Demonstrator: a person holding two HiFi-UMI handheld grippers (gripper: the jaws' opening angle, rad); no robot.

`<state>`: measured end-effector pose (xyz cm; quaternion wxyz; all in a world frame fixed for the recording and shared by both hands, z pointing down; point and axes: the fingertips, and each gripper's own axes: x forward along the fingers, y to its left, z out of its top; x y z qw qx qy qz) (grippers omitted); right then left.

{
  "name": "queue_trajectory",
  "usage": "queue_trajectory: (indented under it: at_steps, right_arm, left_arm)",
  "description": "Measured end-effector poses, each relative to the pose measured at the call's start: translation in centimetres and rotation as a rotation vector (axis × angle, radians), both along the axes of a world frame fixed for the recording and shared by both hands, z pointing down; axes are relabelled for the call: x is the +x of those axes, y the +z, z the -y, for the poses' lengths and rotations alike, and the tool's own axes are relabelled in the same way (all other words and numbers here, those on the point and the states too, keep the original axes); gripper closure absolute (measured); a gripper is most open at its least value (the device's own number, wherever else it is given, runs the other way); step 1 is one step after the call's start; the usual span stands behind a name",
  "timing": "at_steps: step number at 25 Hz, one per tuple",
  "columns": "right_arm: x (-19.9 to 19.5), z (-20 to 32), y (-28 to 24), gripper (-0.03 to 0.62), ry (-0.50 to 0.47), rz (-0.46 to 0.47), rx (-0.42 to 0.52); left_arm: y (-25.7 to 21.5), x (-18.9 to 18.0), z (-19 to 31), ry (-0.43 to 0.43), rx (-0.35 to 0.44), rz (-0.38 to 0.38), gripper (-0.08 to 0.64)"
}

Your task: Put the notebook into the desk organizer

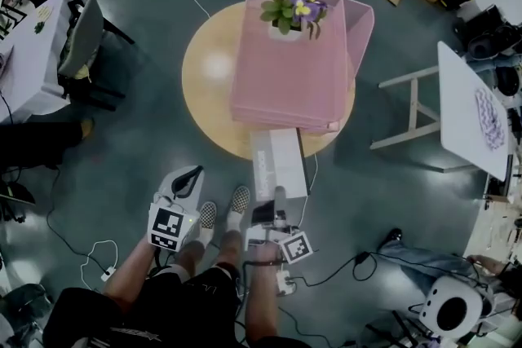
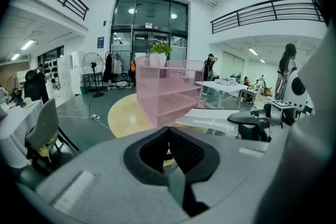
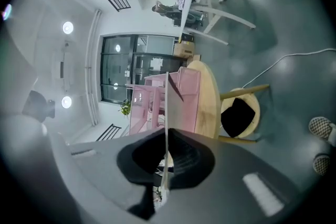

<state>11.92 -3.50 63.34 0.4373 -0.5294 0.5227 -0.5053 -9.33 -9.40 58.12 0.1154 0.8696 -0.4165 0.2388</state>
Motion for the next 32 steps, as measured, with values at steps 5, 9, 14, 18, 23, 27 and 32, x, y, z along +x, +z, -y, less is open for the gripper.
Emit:
queue_trajectory:
  at_steps: [5, 9, 14, 18, 23, 27, 32]
  right_arm:
    - [-0.1, 1.5, 0.6, 0.580, -0.012, 0.010, 0.013]
    - [0.0, 2.8, 1.1, 0.578, -0.022, 0.020, 0.017]
    - [0.4, 4.7, 2.0, 0.578, -0.044, 0.014, 0.015]
    - [0.6, 6.3, 2.1, 0.578, -0.063, 0.001, 0.022]
    - [0.9, 8.3, 2.5, 0.578, -0.079, 0.002, 0.023]
    - [1.0, 10.0, 3.0, 0.580, -0.091, 0.010, 0.018]
    - [1.3, 11.8, 3.7, 0.580, -0.108, 0.006, 0.009]
  left_arm:
    - [1.4, -0.1, 0.0, -0.003, -0.008, 0.031, 0.549]
    - [2.1, 0.0, 0.3, -0.010, -0.019, 0.037, 0.549]
    - [2.9, 0.5, 0.9, -0.022, -0.037, 0.034, 0.549]
    - [3.3, 0.7, 1.3, -0.036, -0.048, 0.036, 0.549]
    - [3.8, 0.8, 2.3, -0.058, -0.059, 0.038, 0.549]
    - [4.5, 1.0, 3.2, -0.073, -0.075, 0.041, 0.549]
    - [4.8, 1.1, 4.5, -0.097, -0.083, 0.036, 0.549]
